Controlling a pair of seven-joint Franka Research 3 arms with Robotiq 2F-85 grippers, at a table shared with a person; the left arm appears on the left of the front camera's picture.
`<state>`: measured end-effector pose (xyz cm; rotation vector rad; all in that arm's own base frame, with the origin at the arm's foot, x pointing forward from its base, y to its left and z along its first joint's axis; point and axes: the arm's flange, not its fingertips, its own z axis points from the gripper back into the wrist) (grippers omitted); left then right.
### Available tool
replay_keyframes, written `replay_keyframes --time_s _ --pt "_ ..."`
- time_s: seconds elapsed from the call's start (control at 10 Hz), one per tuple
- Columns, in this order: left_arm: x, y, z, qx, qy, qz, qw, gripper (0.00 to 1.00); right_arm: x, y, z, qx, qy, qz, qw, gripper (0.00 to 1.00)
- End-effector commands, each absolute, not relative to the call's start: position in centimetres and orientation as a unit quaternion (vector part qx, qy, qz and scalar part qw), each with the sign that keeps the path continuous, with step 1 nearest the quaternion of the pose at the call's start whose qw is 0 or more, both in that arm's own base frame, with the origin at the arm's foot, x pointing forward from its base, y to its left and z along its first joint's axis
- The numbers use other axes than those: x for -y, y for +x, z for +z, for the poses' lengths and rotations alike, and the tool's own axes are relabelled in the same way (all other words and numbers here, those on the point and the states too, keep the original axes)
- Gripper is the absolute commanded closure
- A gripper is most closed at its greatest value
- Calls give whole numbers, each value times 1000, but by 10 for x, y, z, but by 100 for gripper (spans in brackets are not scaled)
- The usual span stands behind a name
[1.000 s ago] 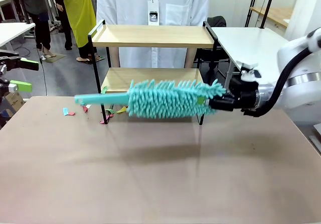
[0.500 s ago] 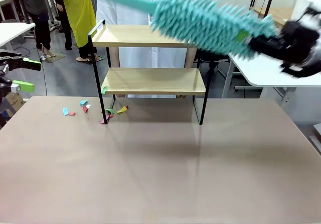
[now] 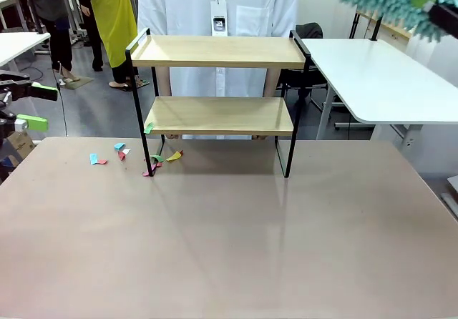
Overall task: Clean the shelf.
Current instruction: Hand the Duster back to the human.
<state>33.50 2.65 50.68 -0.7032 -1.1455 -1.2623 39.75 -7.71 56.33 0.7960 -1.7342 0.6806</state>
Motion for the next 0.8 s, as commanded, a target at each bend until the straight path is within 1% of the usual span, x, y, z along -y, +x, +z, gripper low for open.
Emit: replay_keyframes --time_s 0.0,0.1,0.3,0.5,0.7 --pt "-25 336 509 507 -309 -541 596 0 81 385 562 766 247 178 566 83" --pt "-25 336 509 507 -309 -541 596 0 97 378 557 777 194 136 583 83" --pt "-25 336 509 507 -309 -541 596 0 116 372 544 774 136 90 612 83" --pt "-25 336 509 507 -309 -541 596 0 124 368 527 761 110 68 636 83" --pt "-25 336 509 507 -309 -541 596 0 128 372 493 731 105 50 672 83"
